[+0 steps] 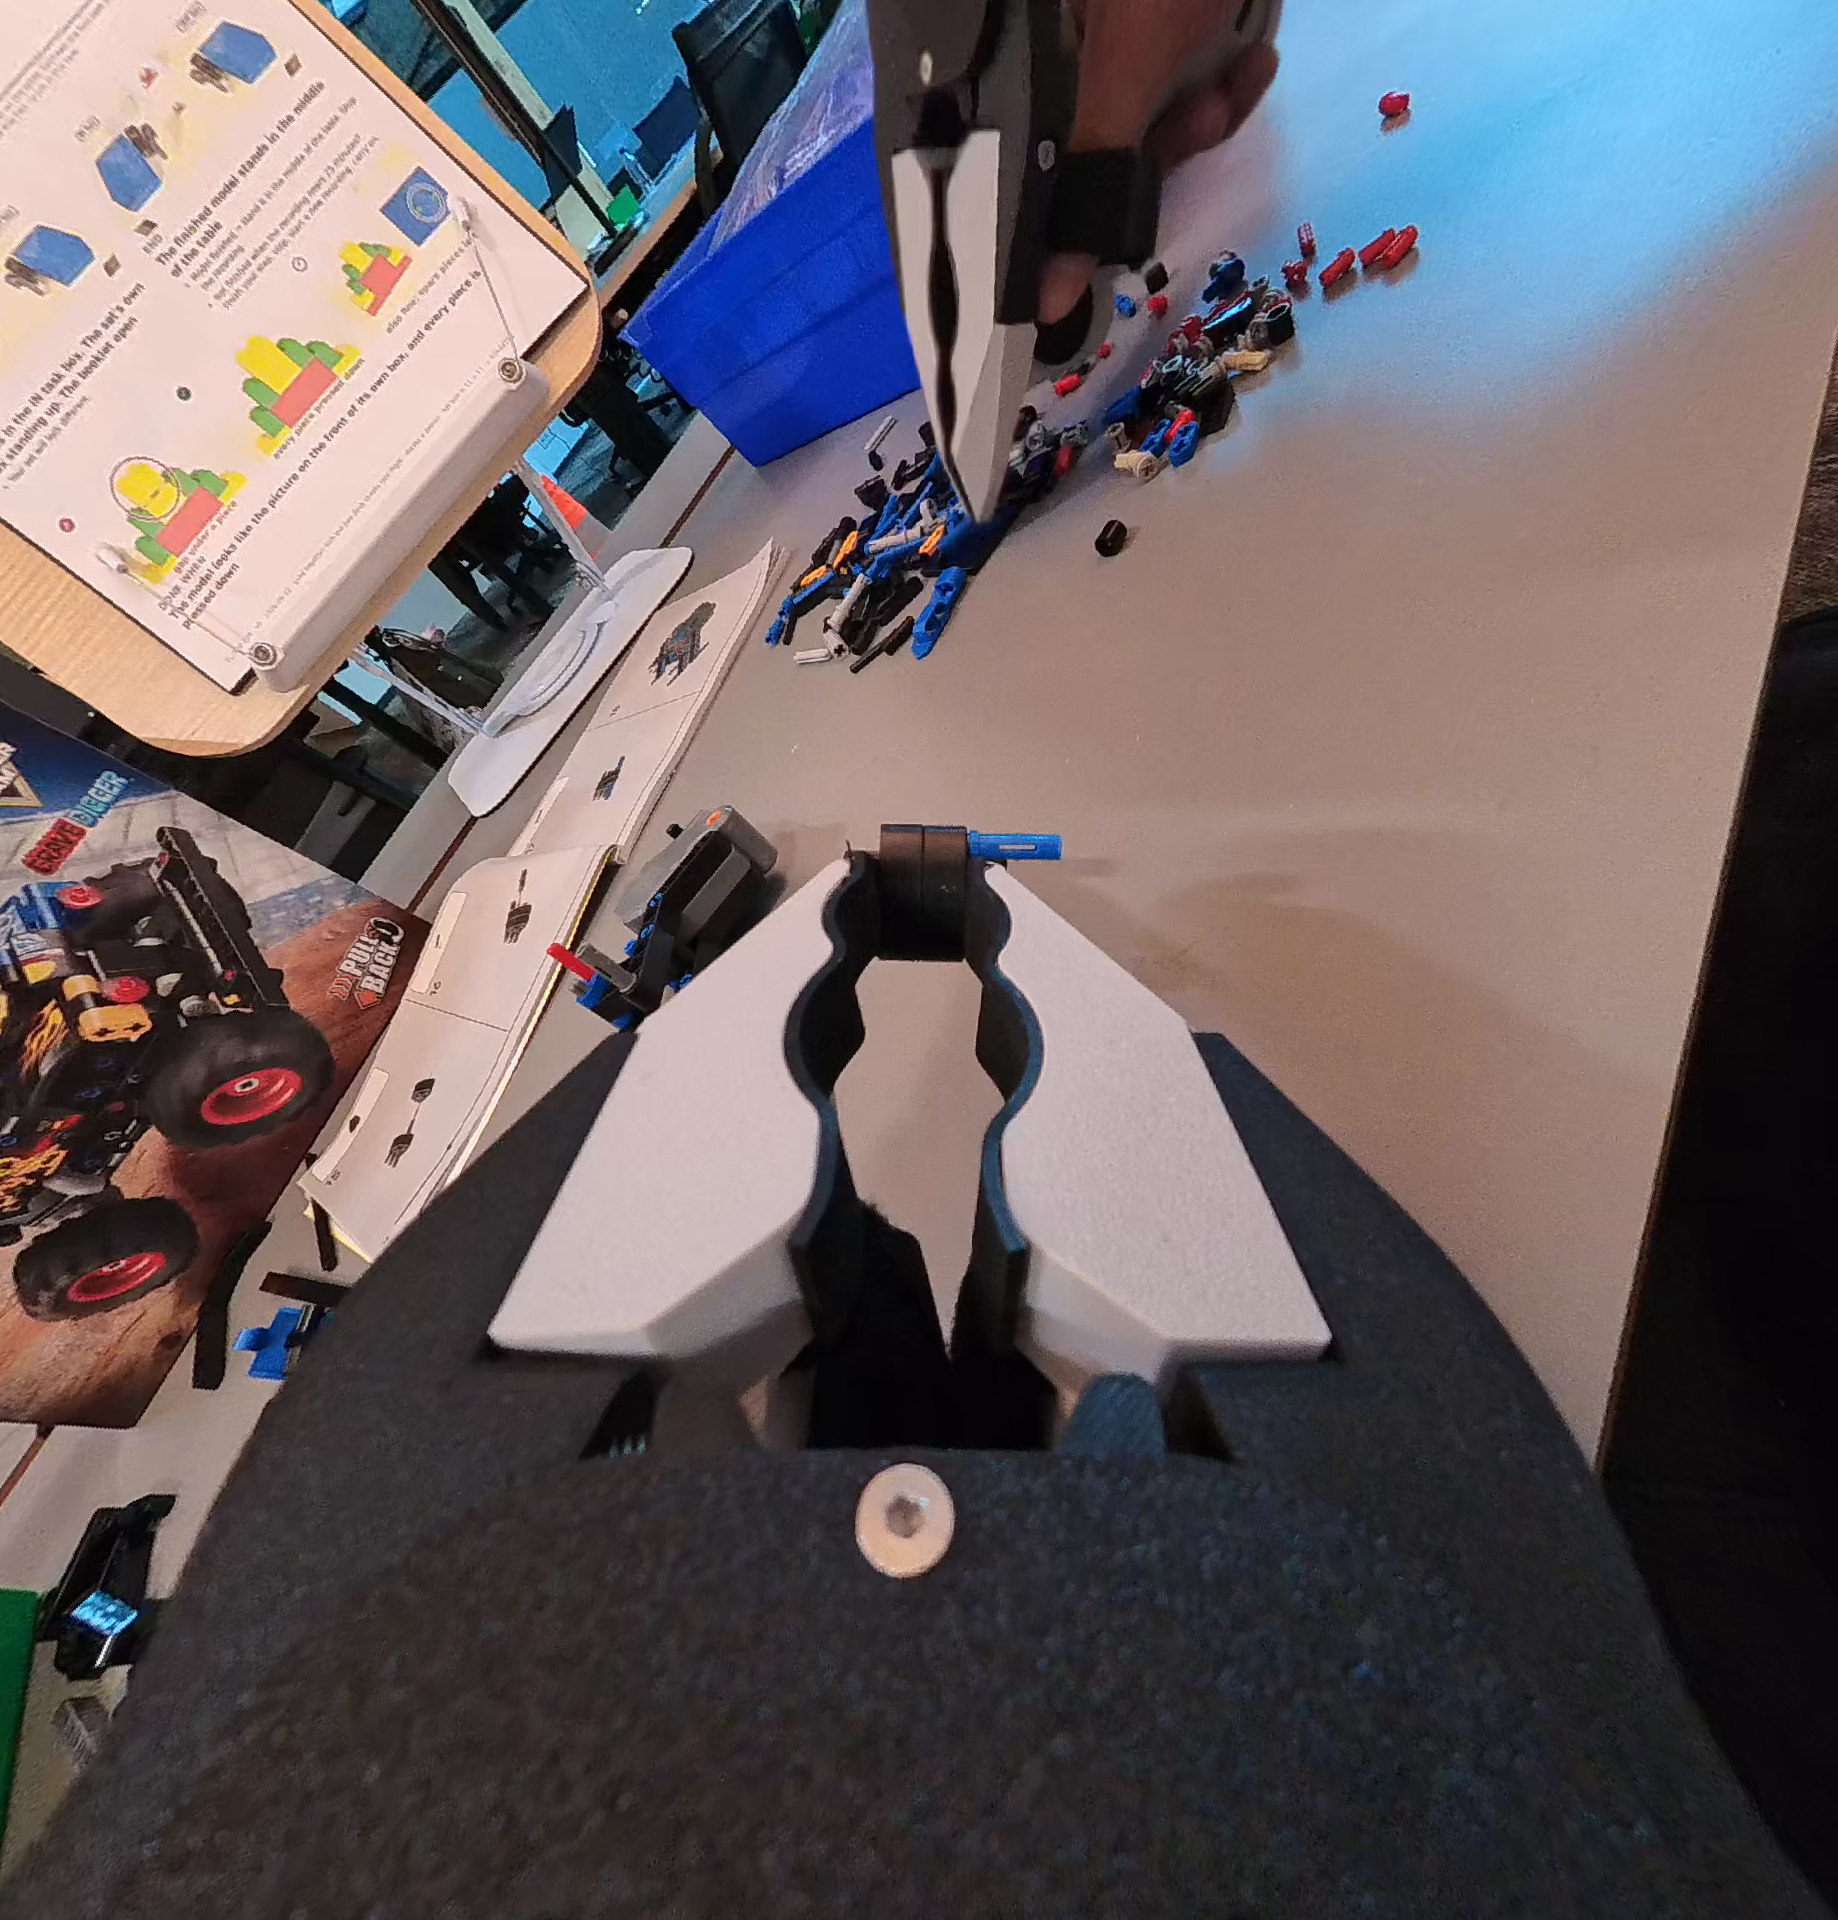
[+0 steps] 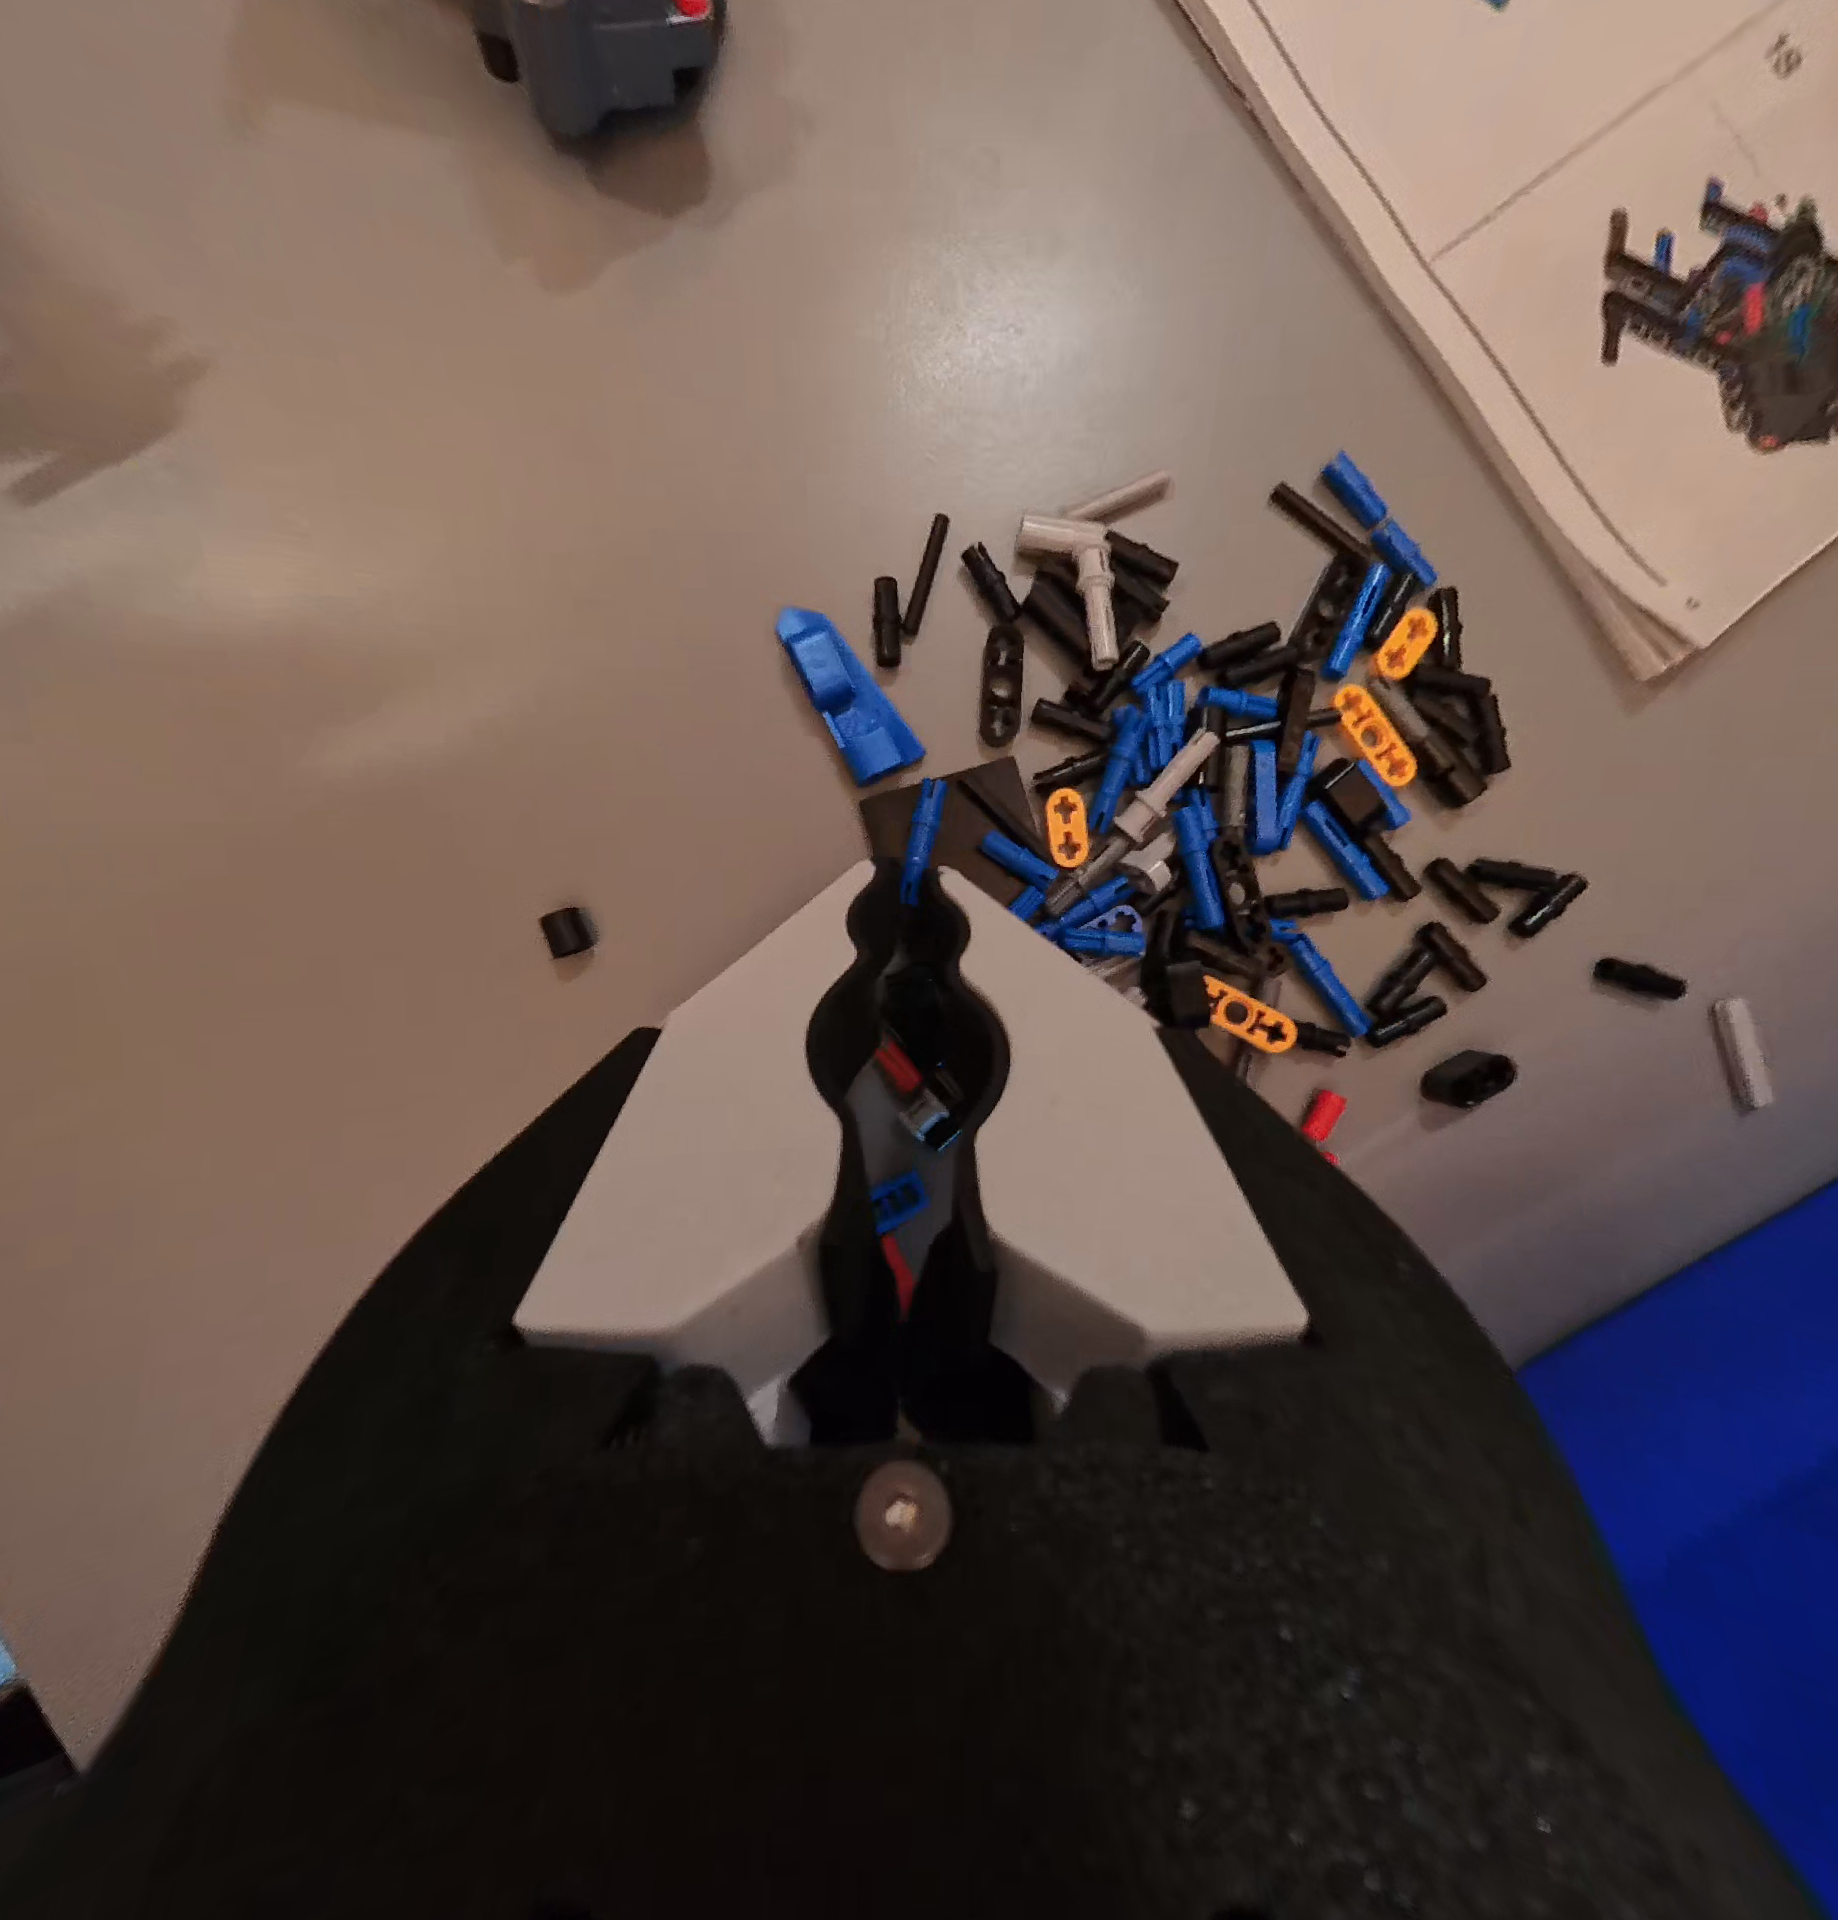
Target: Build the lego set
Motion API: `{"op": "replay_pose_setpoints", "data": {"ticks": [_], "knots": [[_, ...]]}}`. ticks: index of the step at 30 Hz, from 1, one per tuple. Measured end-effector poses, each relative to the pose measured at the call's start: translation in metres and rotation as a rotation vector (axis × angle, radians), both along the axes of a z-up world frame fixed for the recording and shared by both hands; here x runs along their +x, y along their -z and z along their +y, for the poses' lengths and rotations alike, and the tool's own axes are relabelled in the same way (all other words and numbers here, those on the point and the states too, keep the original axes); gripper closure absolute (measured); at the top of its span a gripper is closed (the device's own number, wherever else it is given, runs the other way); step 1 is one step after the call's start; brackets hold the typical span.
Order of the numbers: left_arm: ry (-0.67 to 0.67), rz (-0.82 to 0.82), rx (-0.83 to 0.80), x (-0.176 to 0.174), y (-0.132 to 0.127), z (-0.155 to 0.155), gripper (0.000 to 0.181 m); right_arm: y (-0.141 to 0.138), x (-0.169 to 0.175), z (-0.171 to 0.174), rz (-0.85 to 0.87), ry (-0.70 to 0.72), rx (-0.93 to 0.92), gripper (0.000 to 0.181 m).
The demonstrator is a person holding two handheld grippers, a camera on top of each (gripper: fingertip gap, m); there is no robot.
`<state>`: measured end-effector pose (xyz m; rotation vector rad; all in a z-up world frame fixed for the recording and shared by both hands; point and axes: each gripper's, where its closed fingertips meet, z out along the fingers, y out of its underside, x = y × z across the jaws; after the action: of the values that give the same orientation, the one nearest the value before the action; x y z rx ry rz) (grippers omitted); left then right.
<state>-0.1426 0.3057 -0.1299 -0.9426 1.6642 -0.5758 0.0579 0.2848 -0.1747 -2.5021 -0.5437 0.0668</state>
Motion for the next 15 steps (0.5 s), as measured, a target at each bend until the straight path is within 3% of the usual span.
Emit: {"op": "replay_pose_setpoints", "data": {"ticks": [1, 4, 9, 12, 15], "knots": [[0.0, -0.001, 0.0, 0.0, 0.0, 0.0, 0.167, -0.003, -0.001, 0.0, -0.027, -0.025, -0.009, 0.178], [0.001, -0.006, 0.004, 0.0, -0.001, 0.0, 0.167, -0.018, -0.03, -0.013, -0.003, -0.213, -0.132, 0.178], [-0.004, -0.006, 0.028, 0.0, 0.0, -0.001, 0.167, -0.019, -0.057, -0.069, -0.17, -0.502, -0.73, 0.179], [-0.011, -0.013, 0.033, -0.002, -0.001, 0.0, 0.167, -0.026, -0.051, -0.095, -0.321, -0.525, -1.056, 0.178], [-0.019, -0.023, 0.043, -0.004, -0.002, 0.0, 0.167, -0.024, -0.045, -0.093, -0.453, -0.493, -1.148, 0.178]]}}
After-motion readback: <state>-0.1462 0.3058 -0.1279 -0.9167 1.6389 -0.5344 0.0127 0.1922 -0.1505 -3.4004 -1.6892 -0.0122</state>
